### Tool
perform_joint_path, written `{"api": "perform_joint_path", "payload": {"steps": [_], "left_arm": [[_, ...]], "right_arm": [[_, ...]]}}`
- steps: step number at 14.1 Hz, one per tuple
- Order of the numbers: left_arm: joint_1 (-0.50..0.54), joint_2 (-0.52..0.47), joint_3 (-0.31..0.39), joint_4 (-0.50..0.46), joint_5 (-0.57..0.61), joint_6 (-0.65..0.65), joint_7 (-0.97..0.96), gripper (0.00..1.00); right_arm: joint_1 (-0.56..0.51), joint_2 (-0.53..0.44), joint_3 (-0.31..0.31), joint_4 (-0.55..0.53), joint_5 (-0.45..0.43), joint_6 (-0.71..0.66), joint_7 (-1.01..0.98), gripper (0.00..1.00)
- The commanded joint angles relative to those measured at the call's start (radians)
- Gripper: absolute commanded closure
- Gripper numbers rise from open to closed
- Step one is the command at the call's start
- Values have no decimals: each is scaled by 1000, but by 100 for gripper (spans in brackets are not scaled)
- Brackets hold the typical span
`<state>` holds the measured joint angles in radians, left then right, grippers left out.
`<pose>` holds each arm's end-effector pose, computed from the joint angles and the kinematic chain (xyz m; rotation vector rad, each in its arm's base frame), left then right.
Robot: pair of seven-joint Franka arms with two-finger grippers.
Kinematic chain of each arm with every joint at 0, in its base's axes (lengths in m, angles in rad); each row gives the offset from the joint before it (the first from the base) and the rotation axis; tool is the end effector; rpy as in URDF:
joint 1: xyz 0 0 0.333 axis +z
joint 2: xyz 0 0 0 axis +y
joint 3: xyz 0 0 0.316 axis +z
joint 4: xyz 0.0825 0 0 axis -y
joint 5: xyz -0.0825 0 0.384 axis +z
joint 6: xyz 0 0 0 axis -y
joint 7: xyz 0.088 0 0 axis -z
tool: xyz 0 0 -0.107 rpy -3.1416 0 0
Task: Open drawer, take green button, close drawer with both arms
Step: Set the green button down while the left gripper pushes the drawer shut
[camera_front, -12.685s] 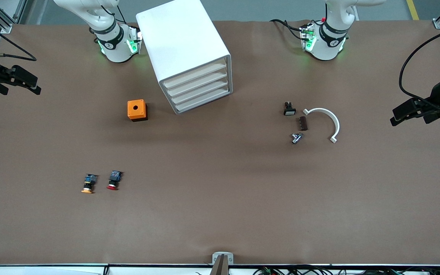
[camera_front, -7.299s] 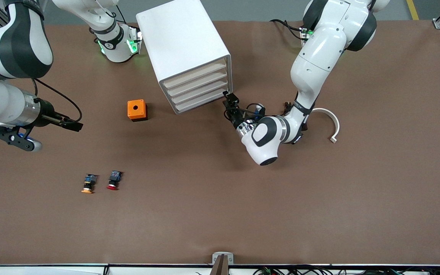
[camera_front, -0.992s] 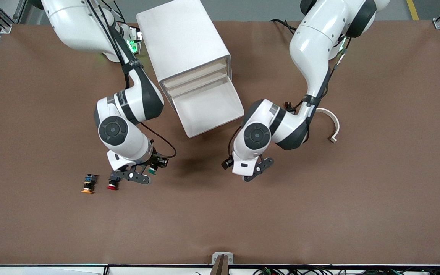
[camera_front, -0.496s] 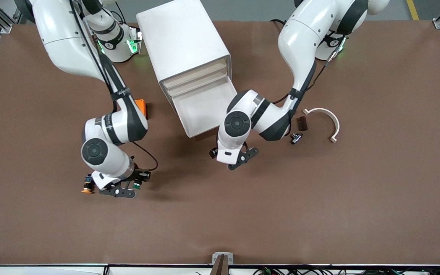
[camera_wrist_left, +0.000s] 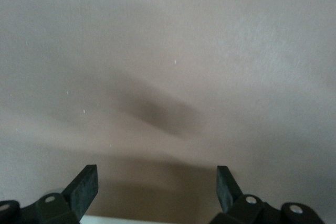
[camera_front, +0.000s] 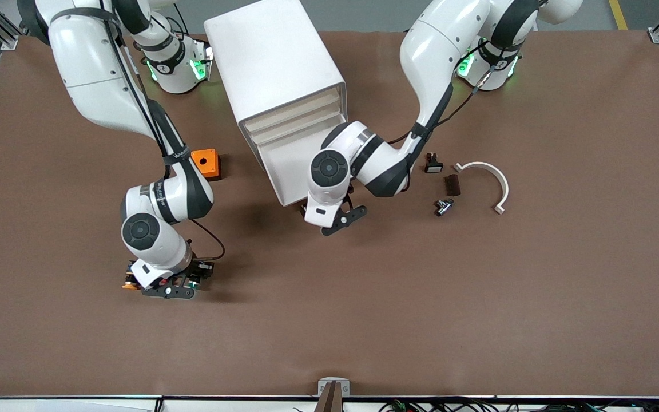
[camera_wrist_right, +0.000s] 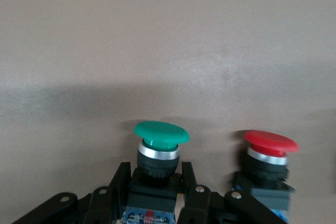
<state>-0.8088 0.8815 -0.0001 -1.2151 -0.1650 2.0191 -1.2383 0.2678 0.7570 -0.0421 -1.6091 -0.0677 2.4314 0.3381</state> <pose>0.5106 -0.5490 0.2361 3.0214 0.7825 -0.2578 0.6810 0.1601 0.1889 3.0848 -0.0772 0.1290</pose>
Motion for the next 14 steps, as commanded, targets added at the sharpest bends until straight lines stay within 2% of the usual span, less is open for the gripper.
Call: {"api": "perform_joint_path", "payload": {"steps": [1,2,3,4,5,7,10,14], "left_arm": [[-33,-27,2,-43,10,1,-30,1],[-33,-38,-6,-52,5,0,-33,1],[-32,-44,-29,-52,5,-5,-33,1],[-32,-44,-38,-52,4,-5,-39,1],[-32,-42,-46,-52,5,-7,-56,1],[-29,-42,-76,-54,1,-8,-76,1],[-27,-39,-92,-54,-74,-10,-89,1],[-32,-33,-93,-55,-175,-11,-87,1]], "right_arm": [[-5,13,16,8,-26,21,-27,100],[-4,15,15,6,-26,21,-27,97],[-7,15,16,9,-24,15,-25,71],[-16,15,16,11,-20,15,-22,4],[-16,10,16,12,-20,11,-25,0],[-13,-1,18,21,-20,-24,-25,0],[-15,-47,19,84,-17,-216,-30,0],[-56,-175,19,90,-12,-435,-122,0]]}}
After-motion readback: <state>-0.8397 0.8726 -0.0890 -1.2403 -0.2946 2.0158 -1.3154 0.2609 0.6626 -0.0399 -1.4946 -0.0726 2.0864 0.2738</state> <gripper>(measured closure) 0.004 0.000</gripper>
